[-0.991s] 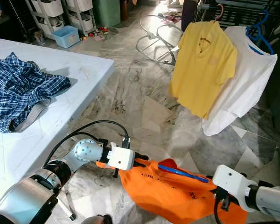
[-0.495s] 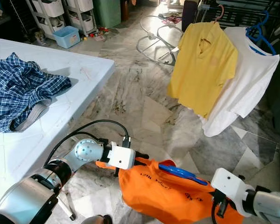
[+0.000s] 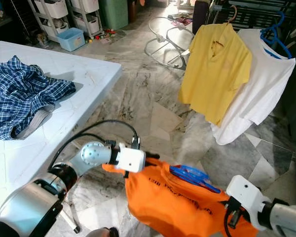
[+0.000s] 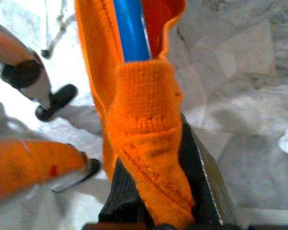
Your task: Hang hanger
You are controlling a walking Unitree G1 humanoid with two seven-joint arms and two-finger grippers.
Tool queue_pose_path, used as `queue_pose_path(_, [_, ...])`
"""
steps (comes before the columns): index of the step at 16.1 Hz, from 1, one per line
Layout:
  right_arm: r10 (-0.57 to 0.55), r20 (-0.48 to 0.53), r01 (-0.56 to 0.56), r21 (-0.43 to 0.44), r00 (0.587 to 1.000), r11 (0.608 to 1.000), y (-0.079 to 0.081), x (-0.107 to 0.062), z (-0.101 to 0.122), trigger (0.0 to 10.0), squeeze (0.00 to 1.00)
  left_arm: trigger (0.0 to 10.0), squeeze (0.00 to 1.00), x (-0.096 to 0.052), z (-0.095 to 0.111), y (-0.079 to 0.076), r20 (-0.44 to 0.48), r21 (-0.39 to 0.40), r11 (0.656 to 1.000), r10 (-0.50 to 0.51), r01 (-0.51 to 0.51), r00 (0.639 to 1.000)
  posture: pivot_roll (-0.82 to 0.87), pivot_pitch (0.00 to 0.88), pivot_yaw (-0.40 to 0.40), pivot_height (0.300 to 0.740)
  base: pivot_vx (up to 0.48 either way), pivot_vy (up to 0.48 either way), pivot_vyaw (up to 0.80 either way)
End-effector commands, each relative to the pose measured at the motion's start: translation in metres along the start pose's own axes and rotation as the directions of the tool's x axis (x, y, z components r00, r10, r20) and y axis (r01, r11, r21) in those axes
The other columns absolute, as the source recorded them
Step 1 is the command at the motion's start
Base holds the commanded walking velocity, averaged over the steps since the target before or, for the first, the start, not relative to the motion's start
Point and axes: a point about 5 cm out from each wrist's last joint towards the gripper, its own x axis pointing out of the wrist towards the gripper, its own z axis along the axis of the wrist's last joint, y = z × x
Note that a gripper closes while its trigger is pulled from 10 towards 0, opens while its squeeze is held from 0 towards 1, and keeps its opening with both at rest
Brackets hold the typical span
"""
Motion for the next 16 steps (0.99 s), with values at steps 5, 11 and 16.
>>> queue_pose_path(5, [-0.011,0.111,0.009,0.017,0.994,1.000,0.003,0.004,0.017,0.0,0.00,10.0,1.00,0.002,0.000,0.001,-0.018,0.019,1.000,0.018,-0.018,1.000,-0.09,0.068,0.015,0.740,0.000,0.000,0.00])
queue_pose_path(11, [-0.014,0.113,0.011,0.033,0.993,0.999,0.009,0.008,0.016,0.0,0.00,10.0,1.00,-0.001,-0.001,0.003,-0.029,0.046,0.999,-0.004,0.005,1.000,-0.09,0.065,0.020,0.740,0.000,0.000,0.00])
queue_pose_path(16, [0.027,0.067,-0.030,0.043,0.997,0.999,0.020,0.014,0.008,0.0,0.00,10.0,1.00,-0.001,0.003,0.012,-0.030,0.124,0.991,0.061,-0.057,0.998,-0.09,0.062,0.023,0.740,0.000,0.000,0.00])
